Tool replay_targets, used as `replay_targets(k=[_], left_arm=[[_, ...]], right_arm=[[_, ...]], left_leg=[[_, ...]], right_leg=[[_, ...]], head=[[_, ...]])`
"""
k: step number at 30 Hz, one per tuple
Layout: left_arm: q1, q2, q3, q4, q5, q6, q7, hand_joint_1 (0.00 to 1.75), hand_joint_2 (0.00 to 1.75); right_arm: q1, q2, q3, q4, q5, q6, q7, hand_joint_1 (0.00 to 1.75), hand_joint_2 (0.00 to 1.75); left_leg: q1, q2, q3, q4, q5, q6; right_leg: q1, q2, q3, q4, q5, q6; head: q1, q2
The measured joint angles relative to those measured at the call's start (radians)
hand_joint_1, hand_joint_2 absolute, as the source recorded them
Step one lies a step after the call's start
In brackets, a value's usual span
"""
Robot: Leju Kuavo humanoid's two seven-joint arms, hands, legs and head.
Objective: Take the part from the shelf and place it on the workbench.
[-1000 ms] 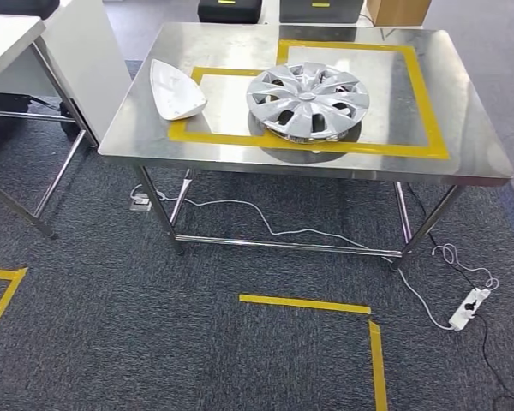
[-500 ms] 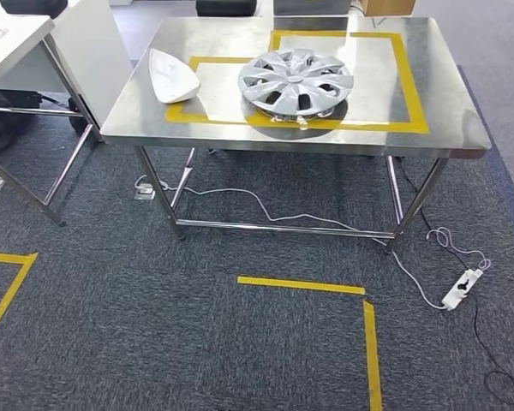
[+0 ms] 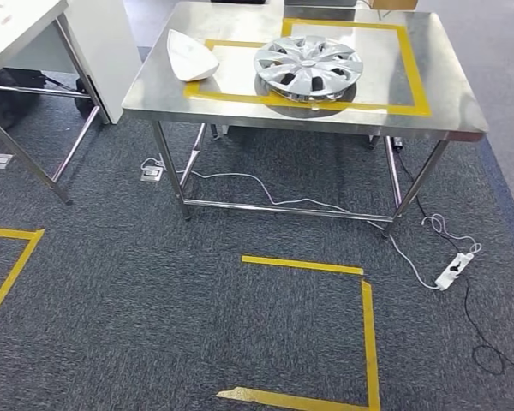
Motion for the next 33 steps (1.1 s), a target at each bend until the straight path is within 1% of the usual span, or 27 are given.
replay_targets(k=[1,2,3,4,5,6,7,8,9,10,12,13,14,15,16,17,18,20,21,23,24,26,28,29,30,31,33], left_arm=[[0.000,-0.001,0.000,0.000,0.000,0.000,0.000,0.00,0.00],[0.000,-0.001,0.000,0.000,0.000,0.000,0.000,0.00,0.00],[-0.001,-0.002,0.000,0.000,0.000,0.000,0.000,0.00,0.00],[0.000,-0.002,0.000,0.000,0.000,0.000,-0.001,0.00,0.00],[-0.001,-0.002,0.000,0.000,0.000,0.000,-0.001,0.00,0.00],[0.000,-0.002,0.000,0.000,0.000,0.000,-0.002,0.00,0.00],[0.000,-0.001,0.000,0.001,0.000,0.000,-0.002,0.00,0.00],[0.001,-0.001,0.000,0.001,0.000,0.001,-0.002,0.00,0.00],[0.002,0.000,0.000,0.001,0.000,0.001,-0.002,0.00,0.00],[0.004,0.000,0.001,0.002,0.000,0.001,-0.002,0.00,0.00],[0.007,0.000,0.001,0.002,0.000,0.003,-0.003,0.00,0.00],[0.007,-0.001,0.001,0.002,-0.001,0.004,-0.003,0.00,0.00],[0.007,-0.001,0.001,0.002,-0.001,0.005,-0.003,0.00,0.00],[0.007,-0.002,0.001,0.002,-0.001,0.006,-0.003,0.00,0.00],[0.007,-0.002,0.001,0.002,-0.001,0.006,-0.002,0.00,0.00],[0.007,-0.003,0.001,0.002,-0.001,0.007,-0.002,0.00,0.00],[0.007,-0.003,0.001,0.002,-0.001,0.007,-0.002,0.00,0.00],[0.006,-0.003,0.001,0.002,-0.002,0.008,-0.002,0.00,0.00],[0.005,-0.003,0.001,0.002,-0.002,0.009,-0.002,0.00,0.00],[0.002,-0.004,0.001,0.002,-0.002,0.011,-0.002,0.00,0.00],[0.001,-0.004,0.001,0.002,-0.002,0.012,-0.002,0.00,0.00],[0.002,-0.005,0.002,0.002,-0.002,0.017,-0.002,0.00,0.00],[0.004,-0.006,0.003,0.002,-0.001,0.020,-0.002,0.00,0.00],[0.004,-0.007,0.004,0.002,0.000,0.021,-0.003,0.00,0.00],[0.004,-0.007,0.006,0.002,0.001,0.022,-0.003,0.00,0.00],[0.005,-0.008,0.007,0.002,0.002,0.023,-0.004,0.00,0.00],[0.005,-0.009,0.009,0.002,0.006,0.024,-0.006,0.00,0.00]], right_arm=[[0.000,0.000,0.000,0.000,0.000,0.000,0.000,0.00,0.00],[-0.001,-0.001,0.000,0.000,0.000,0.000,0.000,0.00,0.00],[-0.002,-0.001,0.000,0.000,0.000,0.000,0.000,0.00,0.00],[-0.004,-0.002,0.000,0.000,0.000,0.000,-0.001,0.00,0.00],[-0.006,-0.002,0.000,0.000,0.000,0.000,-0.001,0.00,0.00],[-0.007,-0.002,-0.001,0.000,0.000,0.000,-0.002,0.00,0.00],[-0.007,-0.002,-0.001,0.000,0.000,0.001,-0.002,0.00,0.00],[-0.007,-0.002,-0.001,0.000,-0.001,0.001,-0.002,0.00,0.00],[-0.007,-0.002,-0.002,0.001,-0.001,0.002,-0.003,0.00,0.00],[-0.007,-0.002,-0.002,0.001,-0.001,0.002,-0.002,0.00,0.00],[-0.007,-0.002,-0.005,0.001,-0.001,0.003,-0.002,0.00,0.00],[-0.006,-0.002,-0.006,0.001,-0.001,0.003,-0.002,0.00,0.00],[-0.006,-0.002,-0.007,0.001,-0.001,0.005,-0.002,0.00,0.00],[-0.006,-0.002,-0.007,0.001,-0.001,0.006,-0.002,0.00,0.00],[-0.006,-0.002,-0.008,0.001,-0.001,0.006,-0.001,0.00,0.00],[-0.007,-0.002,-0.008,0.001,-0.001,0.007,-0.001,0.00,0.00],[-0.007,-0.002,-0.008,0.001,0.000,0.008,-0.001,0.00,0.00],[-0.007,-0.002,-0.008,0.001,0.001,0.012,-0.001,0.00,0.00],[-0.008,-0.002,-0.008,0.001,0.002,0.014,-0.001,0.00,0.00],[-0.009,-0.002,-0.008,0.001,0.003,0.018,-0.001,0.00,0.00],[-0.009,-0.003,-0.008,0.001,0.004,0.020,-0.001,0.00,0.00],[-0.008,-0.004,-0.008,0.001,0.004,0.024,-0.001,0.00,0.00],[-0.006,-0.004,-0.008,0.001,0.004,0.029,-0.001,0.00,0.00],[-0.005,-0.004,-0.008,0.001,0.004,0.032,0.001,0.00,0.00],[-0.003,-0.005,-0.008,0.002,0.006,0.037,0.004,0.00,0.00],[-0.002,-0.005,-0.008,0.002,0.008,0.043,0.007,0.00,0.00],[-0.004,-0.006,-0.008,0.002,0.013,0.062,0.015,0.00,0.00]], left_leg=[[0.000,0.001,-0.021,0.005,0.013,-0.002],[0.001,0.001,-0.039,0.011,0.025,-0.006],[-0.001,0.000,-0.054,0.020,0.035,-0.009],[-0.002,0.000,-0.066,0.029,0.045,-0.014],[-0.003,0.000,-0.072,0.036,0.055,-0.017],[-0.003,0.000,-0.077,0.040,0.065,-0.021],[-0.003,0.000,-0.081,0.041,0.077,-0.026],[-0.001,-0.002,-0.087,0.042,0.079,-0.031],[0.001,-0.003,-0.094,0.053,0.058,-0.037],[0.004,-0.005,-0.103,0.081,0.017,-0.043],[0.011,-0.006,-0.119,0.192,-0.101,-0.055],[0.013,-0.006,-0.123,0.260,-0.137,-0.059],[0.015,-0.006,-0.123,0.317,-0.142,-0.062],[0.017,-0.006,-0.113,0.348,-0.121,-0.062],[0.018,-0.006,-0.091,0.347,-0.087,-0.062],[0.019,-0.006,-0.052,0.307,-0.057,-0.059],[0.019,-0.006,0.000,0.239,-0.047,-0.054],[0.015,-0.007,0.096,0.092,-0.073,-0.044],[0.013,-0.007,0.120,0.048,-0.089,-0.039],[0.012,-0.006,0.124,0.008,-0.101,-0.028],[0.012,-0.005,0.119,0.000,-0.098,-0.020],[0.012,-0.004,0.104,-0.005,-0.086,-0.005],[0.004,-0.002,0.084,-0.001,-0.074,0.003],[-0.001,-0.002,0.075,0.001,-0.068,0.006],[-0.004,-0.002,0.067,0.003,-0.063,0.007],[-0.007,-0.002,0.062,0.005,-0.058,0.008],[-0.011,-0.002,0.055,0.009,-0.052,0.007]], right_leg=[[0.000,0.000,0.032,-0.016,0.039,0.001],[-0.001,0.000,0.083,-0.068,0.063,0.000],[-0.001,0.001,0.150,-0.151,0.065,0.000],[0.000,0.002,0.214,-0.243,0.044,-0.005],[0.001,0.003,0.260,-0.313,0.020,-0.010],[0.003,0.004,0.283,-0.354,0.003,-0.016],[0.004,0.003,0.280,-0.365,-0.001,-0.026],[0.004,0.000,0.267,-0.357,0.010,-0.034],[0.004,-0.003,0.252,-0.354,0.021,-0.043],[0.002,-0.007,0.235,-0.353,0.035,-0.051],[0.003,-0.010,0.202,-0.350,0.061,-0.058],[0.005,-0.011,0.184,-0.348,0.072,-0.058],[0.005,-0.013,0.167,-0.345,0.083,-0.057],[0.006,-0.015,0.151,-0.340,0.093,-0.055],[0.006,-0.016,0.136,-0.335,0.102,-0.053],[0.006,-0.017,0.123,-0.330,0.112,-0.051],[0.006,-0.017,0.113,-0.326,0.119,-0.048],[0.007,-0.017,0.098,-0.319,0.134,-0.038],[0.007,-0.017,0.092,-0.318,0.142,-0.032],[0.006,-0.018,0.076,-0.312,0.152,-0.019],[0.006,-0.016,0.064,-0.302,0.144,-0.014],[0.005,-0.008,0.024,-0.224,0.087,-0.008],[0.005,-0.002,-0.027,-0.086,0.011,-0.006],[0.006,-0.001,-0.041,-0.037,-0.009,-0.007],[0.007,-0.001,-0.035,-0.025,-0.010,-0.008],[0.008,0.000,-0.008,-0.056,0.006,-0.011],[0.011,-0.001,0.087,-0.202,0.056,-0.022]], head=[[0.000,0.000],[0.000,0.000],[0.000,0.000],[-0.001,0.000],[-0.002,0.000],[-0.003,0.000],[-0.004,0.000],[-0.004,0.000],[-0.005,0.000],[-0.006,0.000],[-0.010,0.000],[-0.011,0.000],[-0.011,0.000],[-0.011,0.000],[-0.011,0.000],[-0.011,0.000],[-0.011,0.000],[-0.011,0.000],[-0.011,0.000],[-0.010,0.000],[-0.010,0.000],[-0.006,0.000],[-0.005,0.000],[-0.004,0.000],[-0.004,0.000],[-0.004,0.000],[-0.004,0.000]])
